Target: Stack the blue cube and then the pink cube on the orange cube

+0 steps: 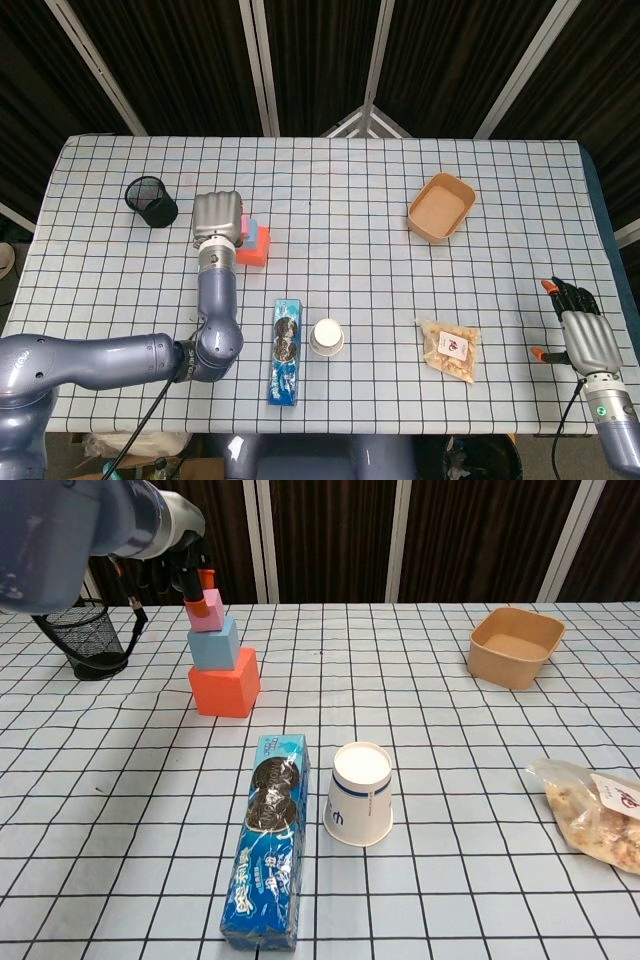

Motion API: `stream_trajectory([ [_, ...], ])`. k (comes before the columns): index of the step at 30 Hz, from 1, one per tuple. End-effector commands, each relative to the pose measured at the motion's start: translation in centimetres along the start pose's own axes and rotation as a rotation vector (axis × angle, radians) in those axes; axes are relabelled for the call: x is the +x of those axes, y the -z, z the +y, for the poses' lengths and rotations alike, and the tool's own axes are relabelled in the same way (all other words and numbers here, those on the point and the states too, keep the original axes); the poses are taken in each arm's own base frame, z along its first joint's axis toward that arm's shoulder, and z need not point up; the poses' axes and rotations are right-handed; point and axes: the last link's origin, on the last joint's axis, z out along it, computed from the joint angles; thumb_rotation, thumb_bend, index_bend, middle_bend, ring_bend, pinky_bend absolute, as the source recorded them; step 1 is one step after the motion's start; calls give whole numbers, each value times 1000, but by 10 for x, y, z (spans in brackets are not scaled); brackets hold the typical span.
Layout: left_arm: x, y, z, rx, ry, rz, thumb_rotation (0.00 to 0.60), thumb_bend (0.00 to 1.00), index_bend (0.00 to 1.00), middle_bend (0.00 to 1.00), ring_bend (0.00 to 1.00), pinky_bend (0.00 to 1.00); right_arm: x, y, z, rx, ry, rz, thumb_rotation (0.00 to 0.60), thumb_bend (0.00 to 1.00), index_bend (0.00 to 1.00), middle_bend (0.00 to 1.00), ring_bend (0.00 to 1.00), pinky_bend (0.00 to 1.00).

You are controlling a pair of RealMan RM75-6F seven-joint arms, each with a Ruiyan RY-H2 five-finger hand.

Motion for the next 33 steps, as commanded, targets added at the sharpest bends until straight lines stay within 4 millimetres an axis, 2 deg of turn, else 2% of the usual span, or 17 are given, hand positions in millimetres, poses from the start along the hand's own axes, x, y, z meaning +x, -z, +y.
stream_trajectory([
  [1, 1, 0, 0, 1, 1, 2, 600, 436, 523, 862, 698, 722, 0, 0, 0, 2, 2, 0, 600, 94, 0, 42, 35, 36],
  [33, -4, -3, -3, 14, -8, -10, 600, 436, 503, 862, 698, 722, 0, 0, 0, 1, 1, -4, 600, 94, 0, 42, 35, 36],
])
